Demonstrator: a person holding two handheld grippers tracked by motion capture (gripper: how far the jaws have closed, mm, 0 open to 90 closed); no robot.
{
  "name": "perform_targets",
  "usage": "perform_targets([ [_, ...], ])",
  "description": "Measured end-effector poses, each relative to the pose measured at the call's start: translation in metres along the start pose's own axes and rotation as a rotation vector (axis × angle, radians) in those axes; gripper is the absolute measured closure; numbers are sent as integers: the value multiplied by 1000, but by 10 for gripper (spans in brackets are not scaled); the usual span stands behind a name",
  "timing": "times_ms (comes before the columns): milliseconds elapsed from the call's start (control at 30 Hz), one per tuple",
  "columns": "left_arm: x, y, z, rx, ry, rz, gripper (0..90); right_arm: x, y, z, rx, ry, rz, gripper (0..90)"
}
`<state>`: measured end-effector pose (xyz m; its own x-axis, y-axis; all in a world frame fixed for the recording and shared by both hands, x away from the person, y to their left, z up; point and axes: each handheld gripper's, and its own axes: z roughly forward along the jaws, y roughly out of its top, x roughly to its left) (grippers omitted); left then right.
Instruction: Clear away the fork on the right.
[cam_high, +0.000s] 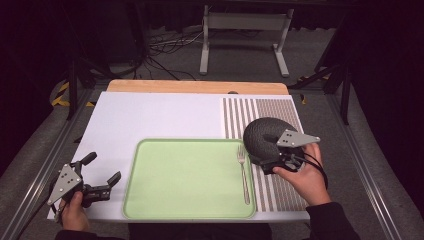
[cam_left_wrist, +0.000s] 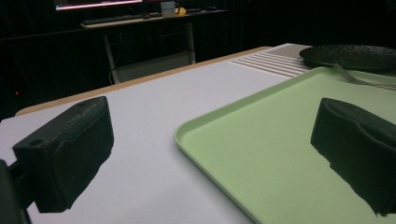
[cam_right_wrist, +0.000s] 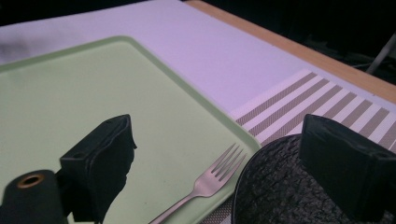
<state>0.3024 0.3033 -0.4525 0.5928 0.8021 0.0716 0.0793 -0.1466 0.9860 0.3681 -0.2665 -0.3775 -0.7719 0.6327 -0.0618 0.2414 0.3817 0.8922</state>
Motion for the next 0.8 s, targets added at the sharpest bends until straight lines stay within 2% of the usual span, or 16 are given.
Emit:
perform_targets([
  [100,0,0,0,-3,1,2,1,-2,-7,-6,-49,-2,-14,108],
  [333,0,0,0,-3,1,-2,1,-8,-26,-22,-173,-9,-9,111],
  [433,0,0,-1,-4,0,-1,1,-10,-33,-26,-189,-17,-4,111],
  [633,0,0,-1,-3,0,-1,0,-17,-49,-36,-258,-29,1,110],
  [800,0,0,-1,-7,1,0,1,-21,-65,-44,-272,-38,4,111],
])
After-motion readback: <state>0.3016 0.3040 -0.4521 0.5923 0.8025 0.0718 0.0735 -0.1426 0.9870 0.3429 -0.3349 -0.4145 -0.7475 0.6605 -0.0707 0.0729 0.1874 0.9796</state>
